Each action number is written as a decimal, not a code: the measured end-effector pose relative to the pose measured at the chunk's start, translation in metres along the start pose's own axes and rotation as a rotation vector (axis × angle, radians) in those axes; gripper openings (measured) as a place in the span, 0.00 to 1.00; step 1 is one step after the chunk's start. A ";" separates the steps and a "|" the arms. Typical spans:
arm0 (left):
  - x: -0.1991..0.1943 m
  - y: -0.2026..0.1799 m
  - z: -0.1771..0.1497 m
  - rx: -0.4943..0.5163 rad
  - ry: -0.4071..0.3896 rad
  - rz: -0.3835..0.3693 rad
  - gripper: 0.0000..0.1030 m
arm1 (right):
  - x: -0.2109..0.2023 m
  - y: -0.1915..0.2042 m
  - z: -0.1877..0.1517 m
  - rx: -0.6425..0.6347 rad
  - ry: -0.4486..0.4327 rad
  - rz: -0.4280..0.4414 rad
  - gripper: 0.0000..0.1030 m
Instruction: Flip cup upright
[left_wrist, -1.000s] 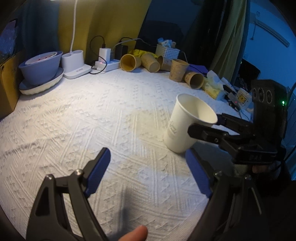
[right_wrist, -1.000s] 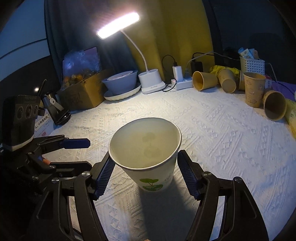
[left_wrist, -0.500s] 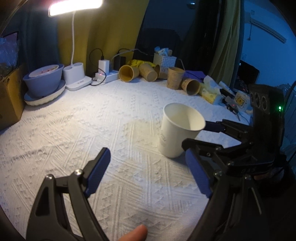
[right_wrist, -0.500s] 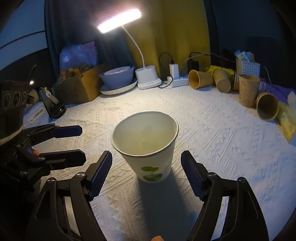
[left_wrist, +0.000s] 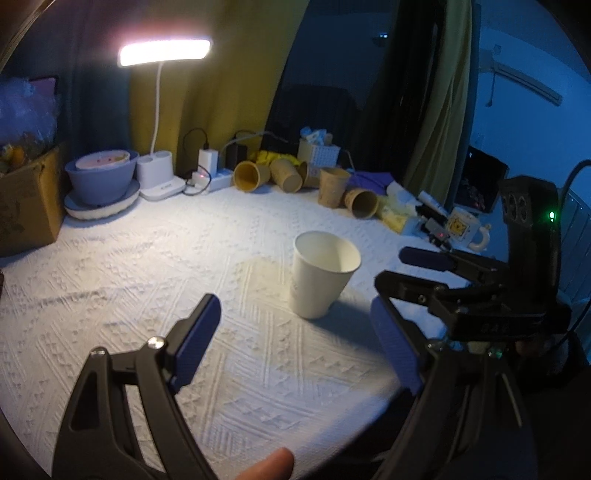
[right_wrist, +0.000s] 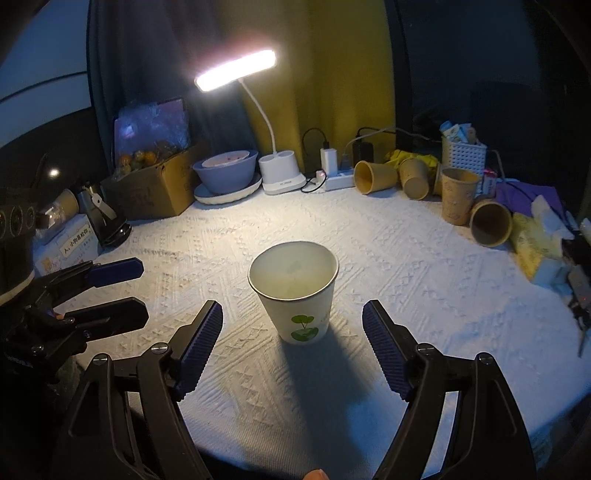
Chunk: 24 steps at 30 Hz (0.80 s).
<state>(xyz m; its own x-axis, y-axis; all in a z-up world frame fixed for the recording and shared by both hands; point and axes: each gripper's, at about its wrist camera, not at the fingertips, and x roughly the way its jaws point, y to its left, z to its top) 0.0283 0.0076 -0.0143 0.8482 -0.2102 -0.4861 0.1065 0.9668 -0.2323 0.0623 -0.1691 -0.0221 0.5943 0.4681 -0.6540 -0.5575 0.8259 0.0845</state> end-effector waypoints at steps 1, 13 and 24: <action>-0.004 -0.002 0.001 0.001 -0.015 0.003 0.82 | -0.005 0.000 0.001 0.003 -0.005 -0.002 0.79; -0.044 -0.022 0.018 0.037 -0.170 -0.001 0.82 | -0.061 0.004 0.014 0.006 -0.115 -0.047 0.78; -0.056 -0.036 0.021 0.069 -0.242 0.103 0.82 | -0.089 0.004 0.013 0.017 -0.180 -0.112 0.79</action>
<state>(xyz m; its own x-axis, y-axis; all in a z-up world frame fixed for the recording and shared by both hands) -0.0127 -0.0124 0.0389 0.9549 -0.0772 -0.2867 0.0412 0.9907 -0.1297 0.0144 -0.2036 0.0464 0.7467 0.4209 -0.5151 -0.4735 0.8802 0.0327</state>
